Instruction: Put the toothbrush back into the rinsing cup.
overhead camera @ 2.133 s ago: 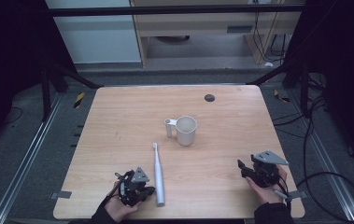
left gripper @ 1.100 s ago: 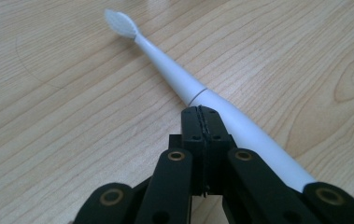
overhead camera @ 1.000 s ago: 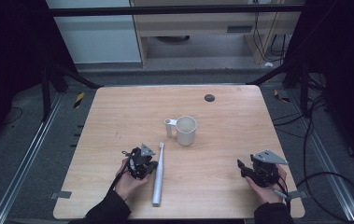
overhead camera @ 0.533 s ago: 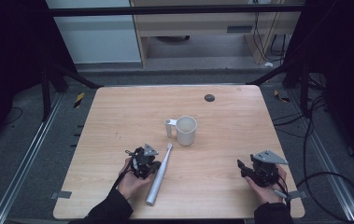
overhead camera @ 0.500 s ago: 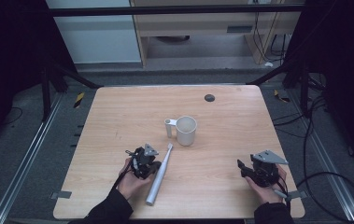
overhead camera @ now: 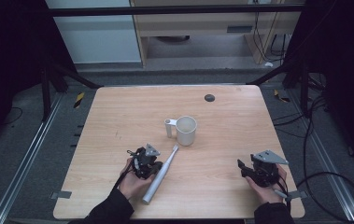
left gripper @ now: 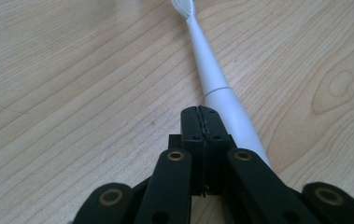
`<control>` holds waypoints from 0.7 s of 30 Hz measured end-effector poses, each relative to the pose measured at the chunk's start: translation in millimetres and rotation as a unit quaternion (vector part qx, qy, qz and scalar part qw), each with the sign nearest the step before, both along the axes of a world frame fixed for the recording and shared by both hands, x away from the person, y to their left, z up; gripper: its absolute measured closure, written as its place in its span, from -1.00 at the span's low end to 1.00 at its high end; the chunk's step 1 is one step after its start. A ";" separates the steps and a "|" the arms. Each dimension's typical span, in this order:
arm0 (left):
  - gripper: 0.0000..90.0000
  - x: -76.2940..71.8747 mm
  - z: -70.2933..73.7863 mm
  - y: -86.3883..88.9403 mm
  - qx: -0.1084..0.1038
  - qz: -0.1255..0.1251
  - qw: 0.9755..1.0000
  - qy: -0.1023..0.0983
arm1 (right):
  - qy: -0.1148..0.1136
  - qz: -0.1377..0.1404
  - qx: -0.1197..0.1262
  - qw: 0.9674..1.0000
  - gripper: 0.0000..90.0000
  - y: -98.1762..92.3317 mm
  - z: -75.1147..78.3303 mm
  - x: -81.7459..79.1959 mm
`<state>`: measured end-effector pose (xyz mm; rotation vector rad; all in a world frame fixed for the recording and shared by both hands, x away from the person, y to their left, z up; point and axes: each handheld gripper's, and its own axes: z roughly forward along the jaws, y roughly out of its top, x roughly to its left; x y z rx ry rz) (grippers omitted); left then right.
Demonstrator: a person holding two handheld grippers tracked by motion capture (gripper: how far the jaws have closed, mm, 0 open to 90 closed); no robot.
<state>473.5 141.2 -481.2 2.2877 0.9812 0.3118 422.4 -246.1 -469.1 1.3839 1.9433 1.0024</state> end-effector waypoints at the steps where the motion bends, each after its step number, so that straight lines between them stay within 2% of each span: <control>1: 0.99 0.1 0.0 0.2 0.000 0.000 1.000 0.000 | 0.000 0.000 0.000 1.000 -0.04 0.1 0.0 0.0; 7: 0.99 0.4 1.8 1.9 -0.002 0.001 1.000 -0.004 | -0.003 0.001 -0.002 1.000 -0.04 -0.4 0.1 0.1; 10: 0.97 0.3 7.8 5.1 -0.008 0.004 1.000 -0.009 | -0.002 -0.002 0.000 1.000 -0.04 -1.5 0.7 -0.2; 15: 0.89 -2.4 26.6 17.9 -0.031 0.009 0.999 -0.024 | -0.003 -0.006 0.000 1.000 -0.06 -3.6 1.5 -0.4; 21: 0.72 -6.3 44.8 23.0 -0.043 0.010 0.999 -0.032 | -0.004 -0.011 0.003 1.000 -0.09 -5.3 2.3 0.0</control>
